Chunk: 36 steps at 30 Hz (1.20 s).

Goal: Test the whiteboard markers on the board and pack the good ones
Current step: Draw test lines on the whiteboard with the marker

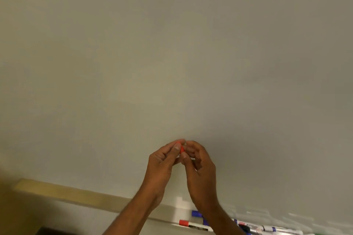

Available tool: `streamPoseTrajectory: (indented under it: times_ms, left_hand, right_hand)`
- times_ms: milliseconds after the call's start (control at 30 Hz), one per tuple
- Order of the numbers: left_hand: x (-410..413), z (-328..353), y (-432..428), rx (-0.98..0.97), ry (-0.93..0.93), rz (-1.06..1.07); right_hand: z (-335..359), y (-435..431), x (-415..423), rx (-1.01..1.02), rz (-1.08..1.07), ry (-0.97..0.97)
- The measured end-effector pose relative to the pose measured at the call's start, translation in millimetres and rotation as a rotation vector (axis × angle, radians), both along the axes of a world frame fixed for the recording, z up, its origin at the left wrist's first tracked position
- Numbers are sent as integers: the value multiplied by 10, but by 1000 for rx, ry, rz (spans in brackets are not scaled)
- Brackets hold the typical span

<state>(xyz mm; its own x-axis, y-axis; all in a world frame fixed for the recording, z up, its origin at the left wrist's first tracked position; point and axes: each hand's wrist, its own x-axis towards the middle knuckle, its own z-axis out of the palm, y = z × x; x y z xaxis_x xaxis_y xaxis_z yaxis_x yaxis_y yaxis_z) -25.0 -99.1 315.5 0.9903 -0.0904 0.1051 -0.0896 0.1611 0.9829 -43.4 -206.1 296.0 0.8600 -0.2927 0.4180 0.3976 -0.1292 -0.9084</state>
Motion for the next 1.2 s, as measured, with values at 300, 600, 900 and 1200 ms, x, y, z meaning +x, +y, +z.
streamPoseTrajectory:
  times_ms: [300, 600, 900, 1200]
  left_hand:
    - [-188, 821, -337, -106, -76, -199]
    - [-289, 1259, -627, -154, -110, -371]
    - [-346, 1634, -951, -226, -116, -372]
    - [-295, 1971, -1181, -279, -276, -90]
  right_hand:
    - [850, -380, -305, 178, 55, 47]
    - [1359, -681, -547, 148, 101, 111]
    - [1711, -912, -670, 88, -31, -44]
    - [1736, -1189, -691, -145, -265, -106]
